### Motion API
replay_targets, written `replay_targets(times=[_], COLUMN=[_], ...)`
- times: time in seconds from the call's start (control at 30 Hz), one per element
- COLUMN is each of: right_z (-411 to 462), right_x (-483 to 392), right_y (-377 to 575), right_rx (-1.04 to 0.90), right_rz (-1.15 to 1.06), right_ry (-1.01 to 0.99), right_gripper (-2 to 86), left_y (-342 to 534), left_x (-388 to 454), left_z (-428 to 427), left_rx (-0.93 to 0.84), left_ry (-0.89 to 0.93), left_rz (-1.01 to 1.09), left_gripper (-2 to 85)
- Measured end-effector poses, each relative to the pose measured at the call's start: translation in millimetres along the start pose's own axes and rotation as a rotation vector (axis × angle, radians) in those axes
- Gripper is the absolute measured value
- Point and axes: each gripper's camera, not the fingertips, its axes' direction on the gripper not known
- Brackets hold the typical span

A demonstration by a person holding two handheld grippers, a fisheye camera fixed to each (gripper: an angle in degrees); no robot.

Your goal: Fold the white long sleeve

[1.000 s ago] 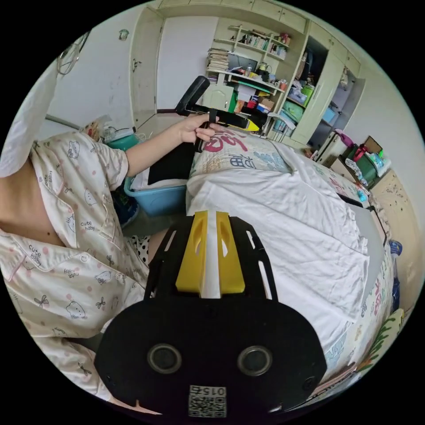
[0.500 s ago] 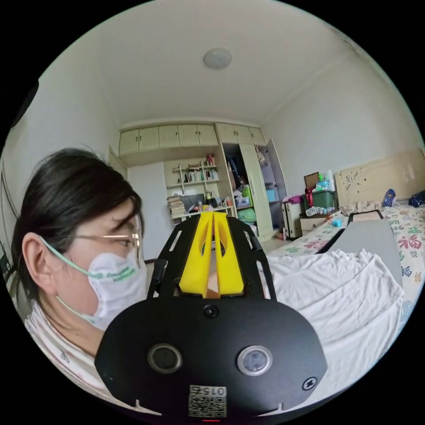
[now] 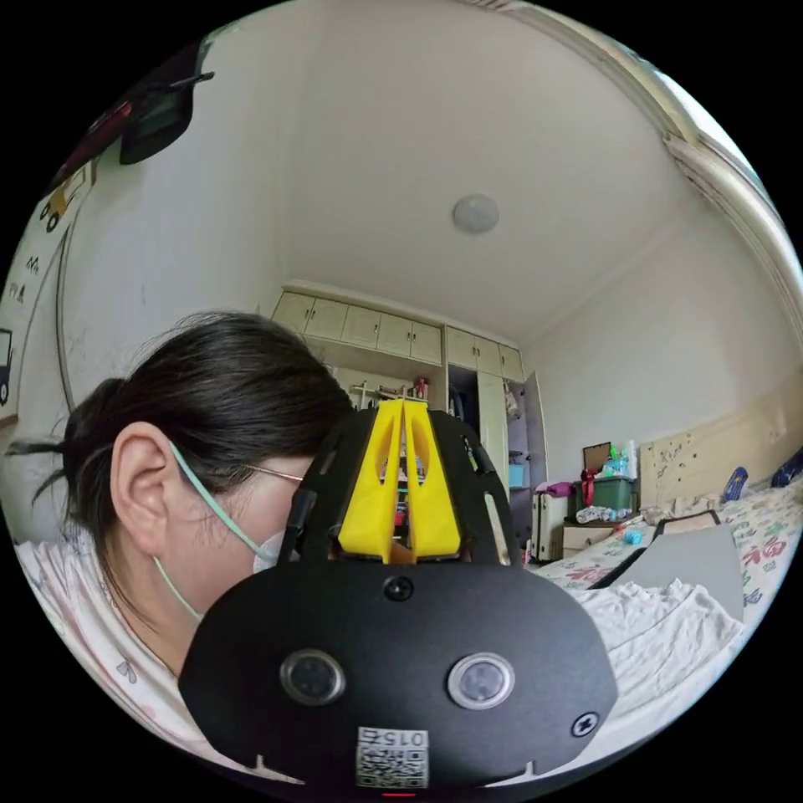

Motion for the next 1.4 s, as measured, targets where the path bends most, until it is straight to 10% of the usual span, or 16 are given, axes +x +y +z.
replay_targets(times=[0.17, 0.63, 0.87, 1.1, 1.4], right_z=[24, 122, 120, 158, 74], right_x=[18, 251, 393, 378, 263], right_y=[39, 262, 283, 296, 191], right_rx=[-0.172, -1.372, -1.244, -1.324, -0.961], right_rz=[-0.187, -0.125, 0.417, 0.313, 0.187], right_ry=[0.342, 0.519, 0.472, 0.361, 0.289], right_gripper=[-0.7, 15.8, 15.5, 2.5, -0.5], left_y=[-42, -119, -136, -139, -130], left_x=[302, 403, 400, 383, 262], left_z=[20, 82, 104, 114, 138], left_rx=[-0.169, -0.271, -0.296, -0.291, -0.428], left_ry=[0.691, 0.777, 0.797, 0.761, 0.474], left_rz=[0.882, 0.908, 0.897, 0.896, 0.755], left_gripper=[0.5, 0.8, 1.1, 2.3, 8.3])
